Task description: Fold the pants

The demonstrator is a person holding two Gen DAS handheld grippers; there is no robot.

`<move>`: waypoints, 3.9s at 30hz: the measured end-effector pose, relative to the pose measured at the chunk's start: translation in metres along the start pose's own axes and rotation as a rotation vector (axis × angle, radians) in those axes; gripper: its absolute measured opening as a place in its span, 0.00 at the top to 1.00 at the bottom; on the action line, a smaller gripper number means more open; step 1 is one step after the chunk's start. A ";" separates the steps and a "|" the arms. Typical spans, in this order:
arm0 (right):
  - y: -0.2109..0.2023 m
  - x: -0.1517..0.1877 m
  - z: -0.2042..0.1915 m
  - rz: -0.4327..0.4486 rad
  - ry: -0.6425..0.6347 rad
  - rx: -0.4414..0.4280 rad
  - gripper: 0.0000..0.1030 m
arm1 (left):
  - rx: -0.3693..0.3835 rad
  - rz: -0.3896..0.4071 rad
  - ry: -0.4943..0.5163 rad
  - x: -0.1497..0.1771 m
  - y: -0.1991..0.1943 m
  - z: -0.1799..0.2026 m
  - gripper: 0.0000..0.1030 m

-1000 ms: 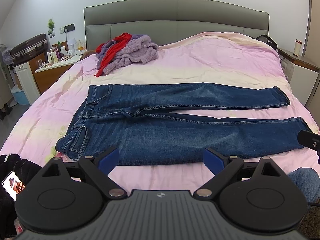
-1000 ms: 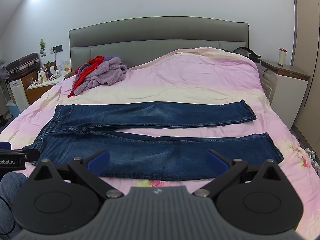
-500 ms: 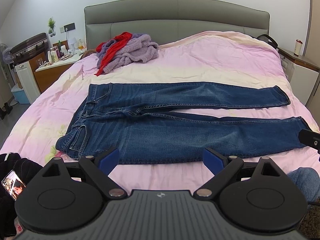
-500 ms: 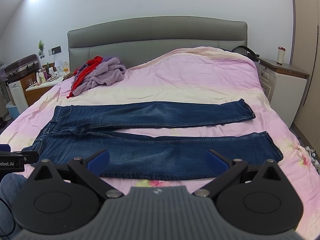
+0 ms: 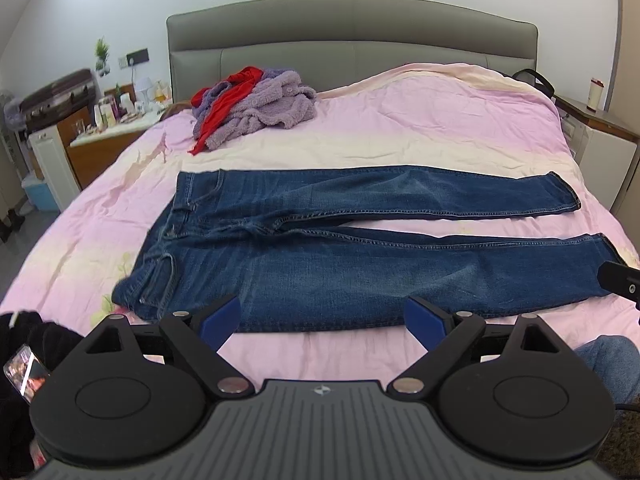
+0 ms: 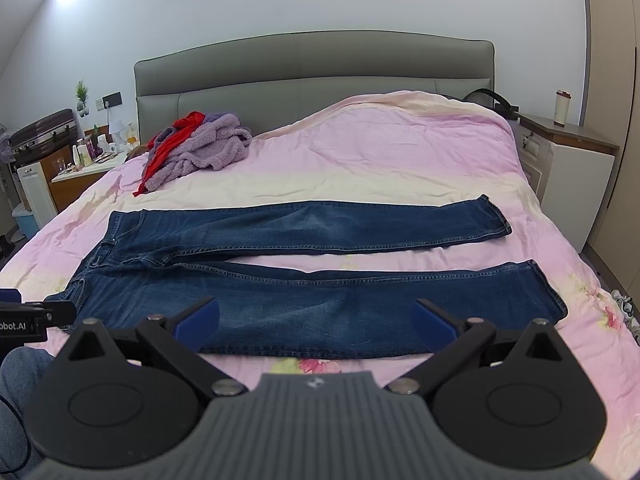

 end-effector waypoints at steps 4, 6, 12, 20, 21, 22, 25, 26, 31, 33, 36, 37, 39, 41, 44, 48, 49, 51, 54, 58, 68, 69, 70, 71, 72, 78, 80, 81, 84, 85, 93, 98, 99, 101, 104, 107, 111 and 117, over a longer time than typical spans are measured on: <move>0.008 -0.004 0.007 -0.021 -0.006 -0.016 0.05 | -0.026 0.039 0.046 -0.018 -0.003 -0.014 0.00; 0.015 -0.008 0.012 -0.028 -0.011 -0.008 0.05 | -0.029 0.039 0.048 -0.028 -0.004 -0.028 0.00; 0.037 -0.027 0.042 -0.019 -0.034 -0.039 0.05 | -0.086 0.011 0.139 -0.045 0.000 -0.084 0.00; 0.094 -0.047 0.100 -0.176 -0.059 -0.073 0.13 | -0.096 -0.088 0.128 -0.044 0.023 -0.195 0.00; 0.103 -0.048 0.108 -0.198 -0.066 -0.060 0.14 | -0.111 -0.092 0.110 -0.043 0.026 -0.210 0.01; 0.110 -0.048 0.115 -0.208 -0.072 -0.048 0.17 | -0.118 -0.098 0.092 -0.042 0.029 -0.225 0.01; 0.133 -0.046 0.132 -0.245 -0.103 0.016 0.27 | -0.172 -0.083 0.031 -0.039 0.037 -0.263 0.03; 0.143 -0.045 0.138 -0.258 -0.115 0.024 0.27 | -0.186 -0.087 0.021 -0.038 0.041 -0.273 0.03; 0.187 -0.039 0.150 -0.320 -0.210 0.047 0.46 | -0.156 -0.201 0.090 -0.023 0.076 -0.295 0.08; 0.204 -0.035 0.151 -0.332 -0.259 0.068 0.47 | -0.119 -0.258 0.145 -0.009 0.097 -0.295 0.10; 0.227 -0.029 0.153 -0.360 -0.271 0.074 0.47 | -0.070 -0.314 0.232 0.012 0.125 -0.290 0.10; 0.232 -0.027 0.152 -0.364 -0.277 0.071 0.47 | -0.060 -0.328 0.266 0.019 0.134 -0.287 0.10; 0.242 -0.021 0.146 -0.369 -0.322 0.082 0.47 | -0.051 -0.351 0.332 0.033 0.148 -0.279 0.10; 0.254 -0.013 0.144 -0.383 -0.359 0.088 0.47 | -0.050 -0.370 0.401 0.045 0.163 -0.270 0.10; 0.266 0.000 0.142 -0.409 -0.394 0.091 0.47 | -0.064 -0.380 0.498 0.061 0.181 -0.258 0.10; 0.278 0.012 0.144 -0.434 -0.421 0.103 0.47 | -0.128 -0.359 0.673 0.074 0.203 -0.238 0.11; 0.282 0.014 0.147 -0.447 -0.426 0.102 0.47 | -0.148 -0.357 0.720 0.079 0.209 -0.233 0.11; 0.286 0.017 0.150 -0.471 -0.434 0.105 0.47 | -0.203 -0.371 0.792 0.089 0.224 -0.222 0.11; 0.288 0.016 0.157 -0.487 -0.380 0.111 0.46 | -0.273 -0.330 0.834 0.103 0.238 -0.208 0.12; 0.284 0.017 0.163 -0.500 -0.310 0.090 0.43 | -0.335 -0.288 0.717 0.100 0.247 -0.211 0.07; 0.284 0.025 0.169 -0.548 -0.312 0.142 0.47 | -0.380 -0.239 0.682 0.098 0.256 -0.196 0.40; 0.285 0.025 0.167 -0.556 -0.323 0.146 0.50 | -0.378 -0.235 0.671 0.100 0.256 -0.194 0.45; 0.288 0.026 0.166 -0.565 -0.341 0.155 0.51 | -0.372 -0.232 0.670 0.102 0.254 -0.192 0.52; 0.290 0.027 0.164 -0.574 -0.366 0.166 0.53 | -0.372 -0.228 0.664 0.105 0.252 -0.190 0.53; 0.291 0.028 0.161 -0.579 -0.396 0.174 0.55 | -0.372 -0.221 0.652 0.104 0.250 -0.190 0.55; 0.296 0.035 0.143 -0.581 -0.580 0.153 0.55 | -0.302 -0.218 0.444 0.076 0.231 -0.199 0.68; 0.298 0.037 0.141 -0.592 -0.614 0.133 0.55 | -0.288 -0.225 0.398 0.066 0.227 -0.201 0.69; 0.299 0.038 0.140 -0.598 -0.632 0.121 0.55 | -0.281 -0.228 0.377 0.062 0.224 -0.202 0.70; 0.298 0.043 0.138 -0.603 -0.699 0.106 0.55 | -0.264 -0.237 0.318 0.048 0.219 -0.206 0.71; 0.296 0.045 0.138 -0.600 -0.714 0.103 0.55 | -0.260 -0.237 0.309 0.046 0.217 -0.206 0.71; 0.283 0.056 0.144 -0.565 -0.775 0.065 0.60 | -0.271 -0.277 0.326 0.033 0.219 -0.205 0.73; 0.275 0.063 0.151 -0.534 -0.819 0.034 0.60 | -0.283 -0.305 0.303 0.027 0.222 -0.205 0.73; 0.274 0.064 0.152 -0.517 -0.834 0.044 0.60 | -0.287 -0.308 0.301 0.027 0.223 -0.205 0.73; 0.277 0.066 0.155 -0.480 -0.844 0.062 0.60 | -0.294 -0.311 0.301 0.027 0.225 -0.204 0.73; 0.287 0.065 0.158 -0.455 -0.832 0.047 0.64 | -0.301 -0.309 0.296 0.028 0.224 -0.204 0.73; 0.296 0.065 0.158 -0.478 -0.826 0.031 0.78 | -0.305 -0.299 0.290 0.027 0.223 -0.203 0.73; 0.296 0.056 0.159 -0.449 -0.792 0.061 1.00 | -0.309 -0.267 0.284 0.023 0.216 -0.202 0.75; 0.260 0.010 0.159 -0.250 -0.712 0.160 1.00 | -0.326 -0.180 0.243 -0.005 0.198 -0.204 0.78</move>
Point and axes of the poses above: each gripper's, at about its wrist camera, not at the fingertips, and y roughly the way its jaws point, z to its right, x to its underside, the point moved 1 cm from there along y, roughly the way its jaws point, and after that the axes turned 7 degrees about x, right-handed, at the moved point
